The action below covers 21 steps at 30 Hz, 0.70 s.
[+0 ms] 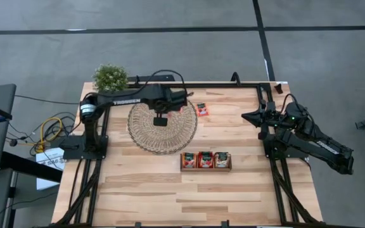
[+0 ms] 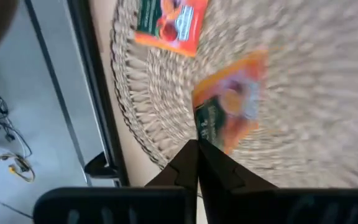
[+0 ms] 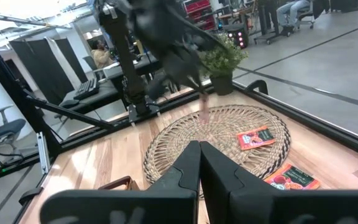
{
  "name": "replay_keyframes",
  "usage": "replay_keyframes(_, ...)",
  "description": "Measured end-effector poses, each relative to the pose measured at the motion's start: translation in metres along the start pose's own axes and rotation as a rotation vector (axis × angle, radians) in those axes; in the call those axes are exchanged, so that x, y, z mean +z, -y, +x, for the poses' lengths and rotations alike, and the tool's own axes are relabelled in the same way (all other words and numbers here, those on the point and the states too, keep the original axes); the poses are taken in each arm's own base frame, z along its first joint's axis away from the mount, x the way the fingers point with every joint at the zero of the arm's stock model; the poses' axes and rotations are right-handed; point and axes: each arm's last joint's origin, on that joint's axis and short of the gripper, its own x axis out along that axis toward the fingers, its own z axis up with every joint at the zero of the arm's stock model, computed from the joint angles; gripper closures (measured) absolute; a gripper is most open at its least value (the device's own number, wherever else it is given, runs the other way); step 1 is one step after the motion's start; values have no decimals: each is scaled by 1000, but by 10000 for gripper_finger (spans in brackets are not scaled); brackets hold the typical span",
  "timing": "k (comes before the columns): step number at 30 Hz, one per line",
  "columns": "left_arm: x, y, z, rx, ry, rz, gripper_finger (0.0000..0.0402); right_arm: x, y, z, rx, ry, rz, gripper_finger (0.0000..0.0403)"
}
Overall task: Pick & Place Tea
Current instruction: Put the bottom orange tea bag into the left slot of the wooden organizer
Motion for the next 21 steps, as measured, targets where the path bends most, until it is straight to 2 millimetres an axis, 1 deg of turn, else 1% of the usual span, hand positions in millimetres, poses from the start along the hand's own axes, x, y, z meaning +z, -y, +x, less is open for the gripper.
replay_keyframes(4, 5, 20, -46, 3, 60, -31, 401, 0, 0, 0, 0, 0, 0, 403)
replay_keyframes(8, 11, 49, -89, 0, 165, -44, 401, 0, 0, 0, 0, 0, 0, 403)
replay_keyframes(12, 14, 84, -122, -20, 273, -51, 401, 0, 0, 0, 0, 0, 0, 403)
replay_keyframes(15, 15, 110, -133, -42, 305, -54, 401, 0, 0, 0, 0, 0, 0, 403)
replay_keyframes(21, 25, 157, -133, -117, 310, -85, 401, 0, 0, 0, 0, 0, 0, 403)
